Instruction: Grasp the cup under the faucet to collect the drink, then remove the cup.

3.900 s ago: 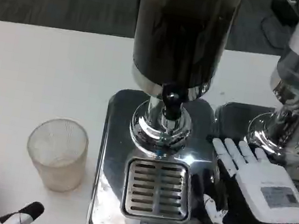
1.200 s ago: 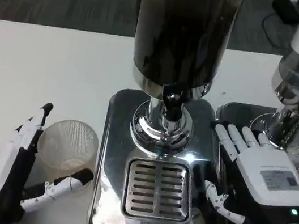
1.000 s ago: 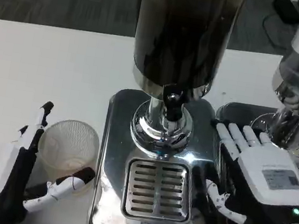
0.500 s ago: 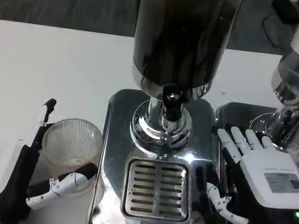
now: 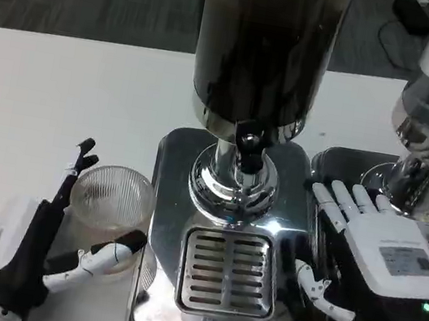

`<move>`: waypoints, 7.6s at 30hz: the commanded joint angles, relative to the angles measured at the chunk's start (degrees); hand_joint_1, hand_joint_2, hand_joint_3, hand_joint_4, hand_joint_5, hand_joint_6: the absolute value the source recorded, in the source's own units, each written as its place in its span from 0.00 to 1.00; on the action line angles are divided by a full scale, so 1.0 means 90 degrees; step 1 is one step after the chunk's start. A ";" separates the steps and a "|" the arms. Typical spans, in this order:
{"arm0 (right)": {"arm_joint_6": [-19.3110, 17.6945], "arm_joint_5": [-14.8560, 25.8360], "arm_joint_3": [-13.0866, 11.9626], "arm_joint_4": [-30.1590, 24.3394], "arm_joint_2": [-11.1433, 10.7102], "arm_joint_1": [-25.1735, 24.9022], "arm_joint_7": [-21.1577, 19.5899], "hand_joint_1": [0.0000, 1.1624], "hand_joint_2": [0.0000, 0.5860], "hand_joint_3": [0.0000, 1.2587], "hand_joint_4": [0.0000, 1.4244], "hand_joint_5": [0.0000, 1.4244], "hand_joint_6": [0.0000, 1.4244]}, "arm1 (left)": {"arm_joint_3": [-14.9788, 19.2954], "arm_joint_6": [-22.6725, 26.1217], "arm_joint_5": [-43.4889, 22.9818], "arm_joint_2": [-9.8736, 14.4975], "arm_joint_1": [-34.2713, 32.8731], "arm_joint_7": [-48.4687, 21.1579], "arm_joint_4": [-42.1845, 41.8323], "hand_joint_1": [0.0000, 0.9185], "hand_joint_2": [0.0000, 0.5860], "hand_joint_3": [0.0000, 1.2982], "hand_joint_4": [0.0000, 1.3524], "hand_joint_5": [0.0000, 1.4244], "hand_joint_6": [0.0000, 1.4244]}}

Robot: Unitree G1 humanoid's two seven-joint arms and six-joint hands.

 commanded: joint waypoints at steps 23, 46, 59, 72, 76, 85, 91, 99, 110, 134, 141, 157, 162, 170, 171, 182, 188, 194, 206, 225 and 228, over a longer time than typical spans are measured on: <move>-0.0042 0.0172 -0.0028 0.0225 0.0029 -0.0188 -0.0048 0.24 0.81 0.04 0.00 0.00 0.00 | -0.0139 0.0288 0.0010 0.0044 0.0178 -0.0388 -0.0299 0.63 0.15 0.02 0.05 0.21 0.18; -0.0003 0.0236 -0.0049 0.0139 0.0034 -0.0216 0.0052 0.22 0.81 0.04 0.00 0.00 0.01 | -0.0009 0.0016 0.0397 -0.0052 0.0264 0.0714 -0.0311 0.48 0.18 0.27 0.32 0.47 0.48; -0.0007 0.0285 -0.0073 0.0199 0.0045 -0.0262 0.0019 0.20 0.80 0.04 0.00 0.00 0.01 | 0.0020 0.0041 0.0717 -0.0028 0.0285 0.1094 -0.0432 0.47 0.19 0.28 0.33 0.48 0.49; -0.0015 0.0256 -0.0032 0.0255 0.0088 -0.0269 -0.0044 0.20 0.80 0.04 0.00 0.00 0.02 | 0.0078 0.0057 0.1276 -0.0003 0.0387 0.1931 -0.0620 0.50 0.23 0.28 0.32 0.47 0.47; -0.0027 0.0247 -0.0015 0.0277 0.0107 -0.0266 -0.0070 0.20 0.80 0.04 0.00 0.00 0.02 | 0.0073 0.0066 0.1328 0.0002 0.0445 0.2103 -0.0645 0.49 0.24 0.28 0.32 0.47 0.46; 0.0041 0.0209 -0.0001 0.0228 0.0189 -0.0176 -0.0103 0.20 0.82 0.04 0.00 0.00 0.02 | 0.0016 -0.0038 0.1450 0.0071 0.0471 0.2191 -0.0730 0.49 0.24 0.28 0.32 0.47 0.45; 0.0163 0.0165 0.0012 0.0191 0.0312 -0.0114 -0.0134 0.20 0.82 0.04 0.00 0.00 0.02 | -0.0098 -0.0163 0.1491 0.0173 0.0290 0.2109 -0.0703 0.49 0.24 0.28 0.31 0.47 0.44; 0.0176 0.0104 0.0068 0.0248 0.0389 -0.0235 -0.0178 0.20 0.82 0.04 0.00 0.00 0.02 | -0.0474 -0.0486 0.1460 0.0208 -0.0245 0.1859 -0.0354 0.47 0.25 0.29 0.32 0.47 0.44; 0.0501 0.0043 -0.0081 -0.0051 0.0379 -0.0004 -0.0210 0.21 0.82 0.04 0.00 0.00 0.02 | -0.0941 -0.0829 0.1474 0.0107 -0.0979 0.1586 0.0134 0.47 0.25 0.29 0.32 0.47 0.44; 0.1041 -0.0235 -0.0221 -0.0637 0.0597 0.0562 -0.0208 0.22 0.83 0.04 0.00 0.00 0.02 | -0.1881 -0.0890 0.2181 -0.0377 -0.2637 0.2293 0.2014 0.45 0.25 0.29 0.32 0.47 0.44; 0.1051 -0.0256 -0.0214 -0.0610 0.0661 0.0596 -0.0231 0.23 0.83 0.03 0.00 0.00 0.02 | -0.2125 -0.0841 0.2282 -0.0410 -0.2805 0.2553 0.2401 0.44 0.24 0.29 0.32 0.47 0.44; 0.0935 -0.0261 -0.0176 -0.0491 0.0665 0.0498 -0.0233 0.23 0.84 0.03 0.00 0.00 0.02 | -0.2430 -0.0634 0.2253 -0.0228 -0.2621 0.2450 0.2559 0.37 0.21 0.28 0.31 0.44 0.37; 0.0928 -0.0196 -0.0211 -0.0465 0.0673 0.0477 -0.0214 0.22 0.84 0.03 0.00 0.00 0.02 | -0.2574 -0.0650 0.2266 -0.0131 -0.2533 0.2378 0.2419 0.37 0.20 0.27 0.30 0.43 0.34; 0.0850 -0.0033 -0.0276 -0.0517 0.0672 0.0433 -0.0181 0.22 0.85 0.03 0.00 0.00 0.02 | -0.2655 -0.0542 0.2289 0.0021 -0.2406 0.2323 0.2154 0.32 0.16 0.26 0.28 0.41 0.31; 0.0841 -0.0031 -0.0274 -0.0548 0.0661 0.0431 -0.0189 0.22 0.85 0.03 0.00 0.00 0.02 | -0.2651 -0.0511 0.2270 0.0036 -0.2384 0.2299 0.2130 0.31 0.15 0.26 0.27 0.41 0.31; 0.0799 0.0023 -0.0247 -0.0397 0.0556 0.0359 -0.0134 0.18 0.81 0.04 0.00 0.00 0.02 | -0.2540 -0.0270 0.2073 0.0149 -0.2235 0.1936 0.1817 0.14 0.11 0.10 0.14 0.34 0.23; 0.0821 -0.0135 -0.0127 -0.0386 0.0577 0.0352 -0.0183 0.17 0.81 0.02 0.00 0.00 0.02 | -0.2365 -0.0366 0.1950 0.0351 -0.2058 0.1664 0.1535 0.11 0.10 0.06 0.10 0.31 0.21; 0.0838 -0.0085 -0.0150 -0.0372 0.0595 0.0385 -0.0212 0.17 0.81 0.02 0.00 0.00 0.01 | -0.2087 -0.0449 0.1656 0.0508 -0.1782 0.1334 0.1226 0.10 0.10 0.05 0.09 0.31 0.21; 0.0773 -0.0130 -0.0212 -0.0476 0.0463 0.0481 -0.0254 0.17 0.81 0.02 0.00 0.00 0.00 | -0.1551 -0.0653 0.1176 0.0821 -0.1369 0.0909 0.0894 0.12 0.14 0.04 0.10 0.31 0.21; 0.0165 -0.0197 -0.0568 -0.0760 -0.0294 0.0933 -0.0251 0.02 0.82 0.00 0.00 0.00 0.00 | -0.0214 0.0520 0.0557 0.1059 0.0278 0.0115 -0.1336 0.00 0.26 0.00 0.00 0.00 0.00; -0.0017 -0.0164 -0.0617 -0.0667 -0.0285 0.1068 -0.0584 0.00 0.82 0.00 0.00 0.00 0.00 | -0.0137 0.0539 0.0347 0.1036 0.0290 -0.0136 -0.1492 0.00 0.28 0.00 0.00 0.00 0.00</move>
